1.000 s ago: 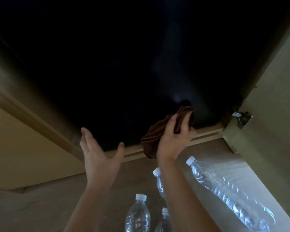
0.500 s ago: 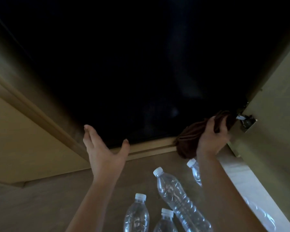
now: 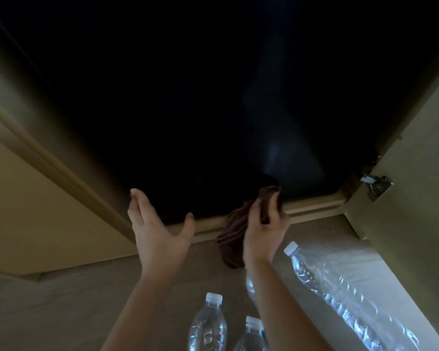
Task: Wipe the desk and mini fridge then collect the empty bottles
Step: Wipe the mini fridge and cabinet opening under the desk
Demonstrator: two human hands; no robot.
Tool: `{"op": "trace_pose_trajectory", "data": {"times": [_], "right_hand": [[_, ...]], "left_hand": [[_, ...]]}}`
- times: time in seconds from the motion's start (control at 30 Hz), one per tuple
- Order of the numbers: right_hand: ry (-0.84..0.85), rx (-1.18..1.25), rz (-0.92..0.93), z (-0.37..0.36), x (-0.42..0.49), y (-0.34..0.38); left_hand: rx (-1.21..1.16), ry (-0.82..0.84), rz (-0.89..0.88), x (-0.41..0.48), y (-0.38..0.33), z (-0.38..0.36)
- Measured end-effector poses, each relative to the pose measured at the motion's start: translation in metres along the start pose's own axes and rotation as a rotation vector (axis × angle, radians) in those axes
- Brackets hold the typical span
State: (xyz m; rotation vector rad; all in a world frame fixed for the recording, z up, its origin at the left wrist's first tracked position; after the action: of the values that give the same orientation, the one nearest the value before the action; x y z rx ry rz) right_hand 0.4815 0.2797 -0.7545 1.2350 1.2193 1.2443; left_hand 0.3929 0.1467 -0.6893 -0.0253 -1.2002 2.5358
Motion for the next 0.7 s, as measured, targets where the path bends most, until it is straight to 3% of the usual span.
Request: {"op": "trace_pose_trajectory", "data": {"times": [0.13, 0.23, 0.53, 0.7], "right_hand": [[-0.19, -0.068, -0.04, 0.041, 0.071, -0.01], [-0.23, -0.089, -0.114, 0.051, 0.094, -0.014], [-0.089, -0.143, -0.182, 0.026, 0.048, -0.016], [-0.162, -0.236, -0.136, 0.059, 0.094, -0.015]], "left_hand": [[0.026, 0.006, -0.004, 0.001, 0.003, -0.001], [0.028, 0.004, 0.007, 0.001, 0.003, -0.001], [0.021, 0.002, -0.022, 0.003, 0.007, 0.0], [-0.006, 0.004, -0.003, 0.005, 0.011, -0.002]]}}
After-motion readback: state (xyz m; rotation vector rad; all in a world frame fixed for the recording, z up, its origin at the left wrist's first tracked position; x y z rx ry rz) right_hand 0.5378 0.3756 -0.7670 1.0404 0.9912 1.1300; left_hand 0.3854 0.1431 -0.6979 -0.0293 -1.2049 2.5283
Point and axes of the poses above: each hand's wrist, its own x-axis towards the middle knuckle, its own z-axis out of the back of the hand, y = z × x, the point moved 2 cm from there along x, towards the middle knuckle, and after that the axes turned 5 degrees about z, right-handed, at the moved point
